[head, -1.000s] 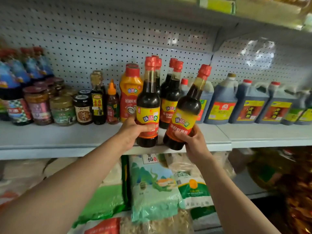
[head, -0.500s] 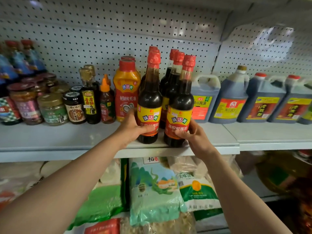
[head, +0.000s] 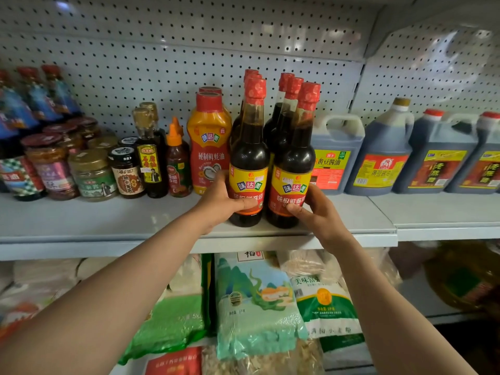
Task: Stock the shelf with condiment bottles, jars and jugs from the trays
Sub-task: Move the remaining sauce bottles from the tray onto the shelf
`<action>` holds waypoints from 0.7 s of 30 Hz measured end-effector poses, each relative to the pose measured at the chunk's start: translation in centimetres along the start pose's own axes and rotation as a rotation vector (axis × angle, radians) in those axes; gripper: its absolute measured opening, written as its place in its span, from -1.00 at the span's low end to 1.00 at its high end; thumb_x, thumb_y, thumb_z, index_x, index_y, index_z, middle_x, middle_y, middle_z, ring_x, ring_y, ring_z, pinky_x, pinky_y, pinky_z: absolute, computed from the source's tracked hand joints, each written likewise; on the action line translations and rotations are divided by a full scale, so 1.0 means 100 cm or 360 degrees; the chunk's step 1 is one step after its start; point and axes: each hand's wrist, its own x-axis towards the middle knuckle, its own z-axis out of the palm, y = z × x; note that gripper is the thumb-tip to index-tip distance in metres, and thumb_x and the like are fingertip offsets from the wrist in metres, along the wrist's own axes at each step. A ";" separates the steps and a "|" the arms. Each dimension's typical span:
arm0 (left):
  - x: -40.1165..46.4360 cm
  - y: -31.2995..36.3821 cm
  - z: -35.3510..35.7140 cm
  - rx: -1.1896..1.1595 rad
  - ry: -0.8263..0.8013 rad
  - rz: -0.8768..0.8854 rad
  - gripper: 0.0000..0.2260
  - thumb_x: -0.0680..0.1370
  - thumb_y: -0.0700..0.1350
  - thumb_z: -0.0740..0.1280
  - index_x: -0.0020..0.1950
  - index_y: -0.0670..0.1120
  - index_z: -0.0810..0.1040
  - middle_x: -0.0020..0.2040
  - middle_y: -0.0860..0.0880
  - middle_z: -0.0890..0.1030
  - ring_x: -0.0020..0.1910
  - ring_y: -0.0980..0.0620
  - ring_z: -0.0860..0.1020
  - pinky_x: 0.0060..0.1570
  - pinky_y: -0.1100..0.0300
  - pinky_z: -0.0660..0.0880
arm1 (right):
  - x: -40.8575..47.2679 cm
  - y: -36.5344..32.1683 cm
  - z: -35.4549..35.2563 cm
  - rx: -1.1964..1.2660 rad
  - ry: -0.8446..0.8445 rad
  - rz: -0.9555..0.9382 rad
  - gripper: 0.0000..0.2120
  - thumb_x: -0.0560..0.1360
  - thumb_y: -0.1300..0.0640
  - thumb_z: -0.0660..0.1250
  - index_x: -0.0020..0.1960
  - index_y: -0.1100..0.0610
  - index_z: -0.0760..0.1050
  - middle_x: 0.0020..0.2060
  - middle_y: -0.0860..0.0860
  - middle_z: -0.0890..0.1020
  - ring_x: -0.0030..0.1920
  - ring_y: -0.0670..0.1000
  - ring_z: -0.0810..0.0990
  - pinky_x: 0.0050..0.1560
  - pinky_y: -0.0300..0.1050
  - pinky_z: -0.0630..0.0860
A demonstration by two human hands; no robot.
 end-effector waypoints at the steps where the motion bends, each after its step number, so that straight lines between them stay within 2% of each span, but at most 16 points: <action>1: 0.001 -0.001 0.000 -0.0002 -0.0003 -0.0003 -0.28 0.39 -0.12 0.58 0.41 0.07 0.24 0.13 0.14 0.51 0.07 0.17 0.50 0.05 0.20 0.42 | -0.001 0.000 0.001 -0.0017 0.0008 -0.0001 -0.46 0.46 0.08 0.48 0.40 0.06 0.42 0.19 -0.06 0.64 0.24 -0.09 0.58 0.35 0.11 0.49; 4: 0.003 -0.002 0.000 -0.0004 -0.0011 -0.0006 -0.27 0.40 -0.11 0.57 0.43 0.07 0.24 0.16 0.12 0.50 0.09 0.14 0.49 0.05 0.18 0.41 | -0.001 -0.001 0.002 -0.0048 0.0009 -0.0007 -0.47 0.48 0.06 0.46 0.41 0.04 0.42 0.18 -0.11 0.64 0.22 -0.14 0.58 0.34 0.05 0.50; 8: 0.007 -0.002 0.001 -0.0026 -0.0016 -0.0005 -0.29 0.39 -0.11 0.58 0.40 0.08 0.25 0.19 0.10 0.50 0.16 0.09 0.50 0.10 0.14 0.42 | 0.000 -0.004 0.002 -0.0063 0.0005 -0.0008 -0.46 0.48 0.03 0.46 0.42 0.03 0.42 0.21 -0.10 0.63 0.26 -0.10 0.56 0.36 0.11 0.48; 12: 0.008 -0.001 0.001 -0.0028 -0.0022 -0.0004 -0.32 0.38 -0.10 0.59 0.33 0.14 0.24 0.19 0.11 0.50 0.15 0.10 0.49 0.10 0.15 0.42 | 0.002 -0.004 0.001 -0.0060 -0.0019 -0.0011 -0.48 0.49 0.04 0.44 0.41 0.04 0.43 0.23 -0.07 0.63 0.29 -0.05 0.55 0.38 0.17 0.45; 21: 0.010 0.000 0.000 -0.0015 -0.0037 -0.0009 -0.31 0.37 -0.09 0.59 0.34 0.13 0.26 0.17 0.12 0.50 0.15 0.09 0.51 0.08 0.15 0.44 | 0.016 -0.006 0.002 -0.0088 -0.0067 0.0010 -0.47 0.50 0.02 0.43 0.43 0.03 0.41 0.26 -0.06 0.61 0.30 -0.04 0.54 0.37 0.14 0.46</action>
